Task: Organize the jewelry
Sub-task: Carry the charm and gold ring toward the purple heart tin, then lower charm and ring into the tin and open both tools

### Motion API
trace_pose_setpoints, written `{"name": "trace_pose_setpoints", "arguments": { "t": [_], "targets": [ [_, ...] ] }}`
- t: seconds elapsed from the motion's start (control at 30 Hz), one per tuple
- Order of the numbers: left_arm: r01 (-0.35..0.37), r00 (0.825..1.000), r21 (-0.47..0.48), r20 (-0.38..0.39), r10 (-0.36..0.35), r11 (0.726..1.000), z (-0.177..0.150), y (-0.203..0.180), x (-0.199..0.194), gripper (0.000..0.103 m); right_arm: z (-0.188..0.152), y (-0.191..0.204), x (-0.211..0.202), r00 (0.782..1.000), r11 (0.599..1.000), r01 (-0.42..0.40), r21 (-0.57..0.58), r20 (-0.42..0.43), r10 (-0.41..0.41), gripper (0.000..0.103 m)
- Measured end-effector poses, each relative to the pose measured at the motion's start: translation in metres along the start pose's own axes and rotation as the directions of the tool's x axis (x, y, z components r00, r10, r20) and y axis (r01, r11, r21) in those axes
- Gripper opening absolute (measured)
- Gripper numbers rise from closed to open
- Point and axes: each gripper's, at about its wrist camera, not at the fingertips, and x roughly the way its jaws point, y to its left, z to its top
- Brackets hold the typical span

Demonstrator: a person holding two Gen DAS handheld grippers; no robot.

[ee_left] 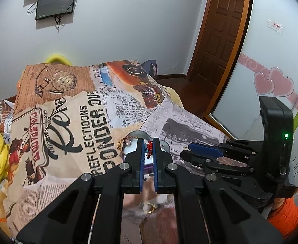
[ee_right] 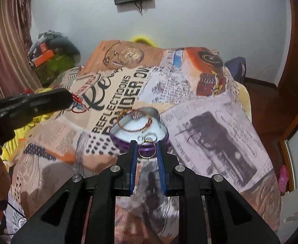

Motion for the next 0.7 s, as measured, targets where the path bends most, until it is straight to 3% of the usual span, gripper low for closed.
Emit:
{"name": "trace_pose_setpoints", "arguments": {
  "t": [0.33,0.7],
  "targets": [
    [0.025,0.999,-0.010,-0.041,-0.026,1.000,0.007,0.008,0.033,0.006,0.018,-0.005,0.016,1.000,1.000,-0.003,-0.014,0.011,0.003,0.017],
    [0.053,0.989,-0.047,-0.138,-0.059,0.997,-0.002,0.022,0.077,0.006,0.018,-0.010,0.046,0.998,1.000,-0.013,-0.019,-0.056,0.012,0.017]
  ]
}}
